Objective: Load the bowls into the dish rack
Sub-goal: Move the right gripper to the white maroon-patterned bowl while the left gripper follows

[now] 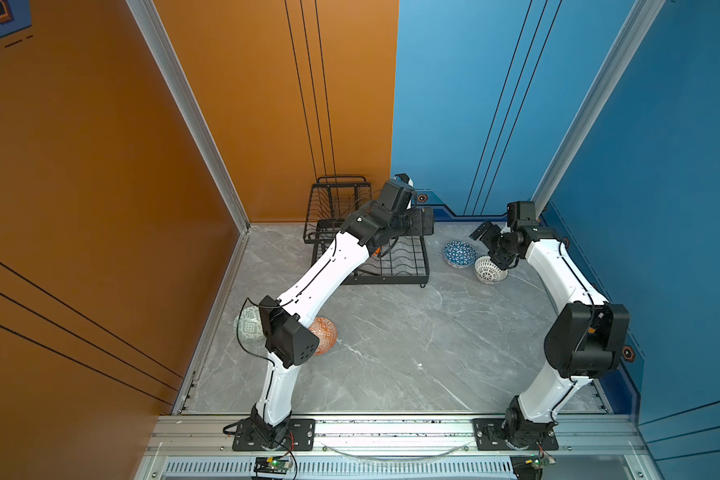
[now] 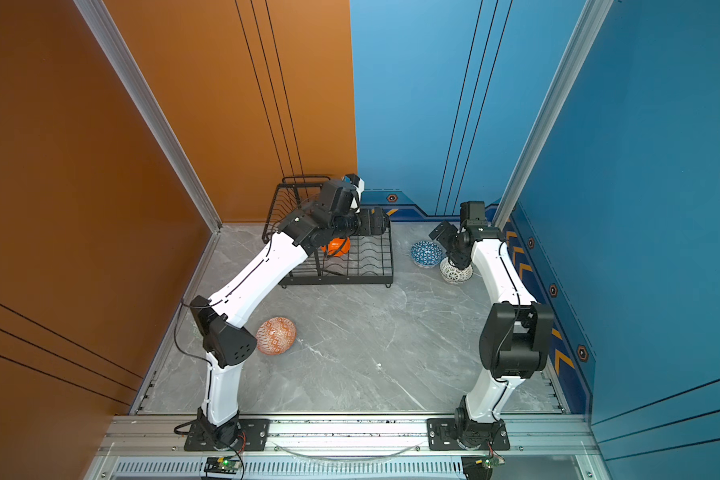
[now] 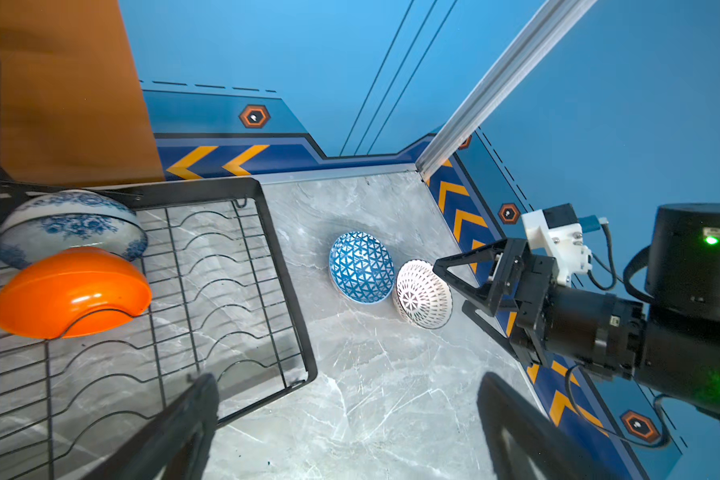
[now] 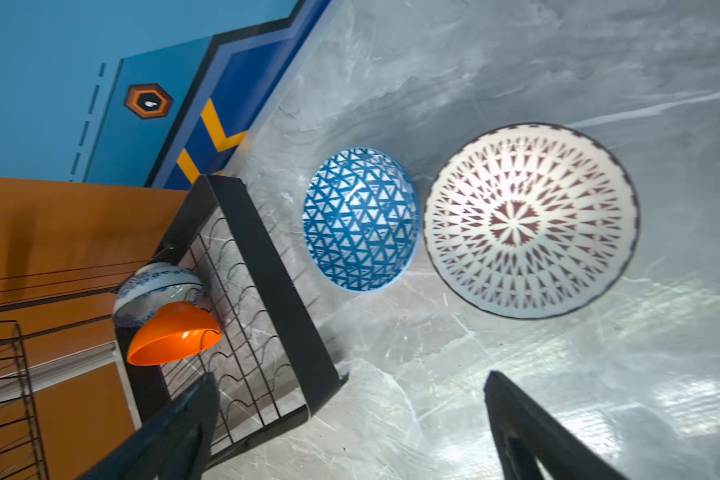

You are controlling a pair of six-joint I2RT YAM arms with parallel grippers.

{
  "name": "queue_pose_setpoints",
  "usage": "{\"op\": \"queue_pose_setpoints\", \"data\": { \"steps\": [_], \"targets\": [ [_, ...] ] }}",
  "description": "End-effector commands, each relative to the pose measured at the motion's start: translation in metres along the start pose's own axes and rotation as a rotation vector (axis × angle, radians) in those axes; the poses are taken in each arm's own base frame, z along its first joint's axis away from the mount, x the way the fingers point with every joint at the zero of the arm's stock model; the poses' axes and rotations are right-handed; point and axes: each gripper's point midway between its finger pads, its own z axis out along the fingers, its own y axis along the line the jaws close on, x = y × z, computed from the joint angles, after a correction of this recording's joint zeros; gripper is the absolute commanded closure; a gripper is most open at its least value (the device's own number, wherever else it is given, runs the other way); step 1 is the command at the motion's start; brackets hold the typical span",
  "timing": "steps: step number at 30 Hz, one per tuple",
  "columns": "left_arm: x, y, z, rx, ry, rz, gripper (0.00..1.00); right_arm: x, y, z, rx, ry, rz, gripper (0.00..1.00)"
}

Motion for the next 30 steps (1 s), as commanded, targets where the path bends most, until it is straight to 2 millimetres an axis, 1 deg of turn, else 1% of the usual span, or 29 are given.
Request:
{"op": "queue_pose_setpoints", "data": {
  "steps": [1,4,6,9,12,15,19,22,25,26,27,30],
  "targets": [
    [0.009,-0.013,0.009,0.045,0.032,0.018,0.02,0.022,-0.033,0.008,0.136,0.092,-0.091,0.05],
    [0.02,-0.014,0.019,0.046,0.061,0.007,0.02,0.025,-0.046,0.012,0.219,0.111,-0.17,0.06],
    [0.026,-0.014,0.023,0.048,0.077,-0.005,0.02,0.024,-0.051,0.013,0.261,0.113,-0.234,0.07],
    [0.033,-0.011,0.026,0.041,0.096,-0.027,0.02,0.023,-0.058,0.017,0.338,0.12,-0.347,0.15],
    [0.039,-0.007,0.028,0.033,0.114,-0.04,0.02,0.024,-0.065,0.025,0.39,0.151,-0.42,0.18],
    [0.041,-0.004,0.028,0.034,0.126,-0.052,0.02,0.025,-0.063,0.034,0.39,0.178,-0.463,0.19],
    [0.043,0.003,0.029,0.028,0.139,-0.067,0.02,0.029,-0.056,0.048,0.388,0.209,-0.523,0.29],
    [0.045,0.004,0.029,0.024,0.149,-0.067,0.02,0.032,-0.053,0.058,0.404,0.222,-0.572,0.3],
    [0.046,0.001,0.026,0.027,0.158,-0.049,0.02,0.034,-0.058,0.068,0.441,0.232,-0.595,0.31],
    [0.046,0.002,0.026,0.024,0.159,-0.044,0.02,0.029,-0.053,0.07,0.44,0.22,-0.601,0.31],
    [0.046,0.002,0.025,0.023,0.161,-0.04,0.02,0.029,-0.058,0.077,0.458,0.233,-0.605,0.32],
    [0.046,0.003,0.024,0.019,0.164,-0.03,0.02,0.027,-0.063,0.085,0.481,0.245,-0.605,0.38]
  ]
}}
